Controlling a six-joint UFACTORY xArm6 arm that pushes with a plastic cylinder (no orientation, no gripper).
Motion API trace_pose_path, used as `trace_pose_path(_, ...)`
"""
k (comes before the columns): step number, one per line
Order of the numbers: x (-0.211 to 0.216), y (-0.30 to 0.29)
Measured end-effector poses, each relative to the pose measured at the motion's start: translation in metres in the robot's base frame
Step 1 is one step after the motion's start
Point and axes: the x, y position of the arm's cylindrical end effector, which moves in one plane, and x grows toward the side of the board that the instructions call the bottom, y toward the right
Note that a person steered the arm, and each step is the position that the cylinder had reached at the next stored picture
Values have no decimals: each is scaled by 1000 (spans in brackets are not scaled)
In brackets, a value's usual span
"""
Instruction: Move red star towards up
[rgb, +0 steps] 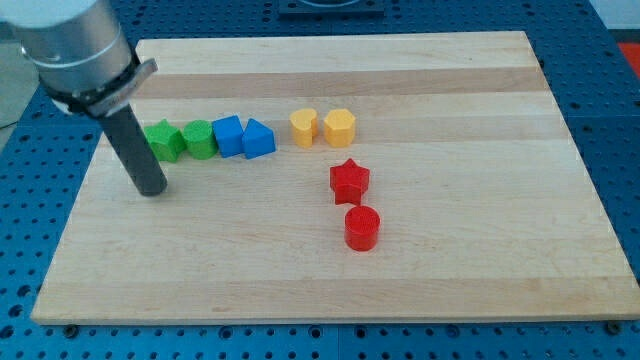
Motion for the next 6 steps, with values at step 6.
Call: trace_pose_path(6,-40,308)
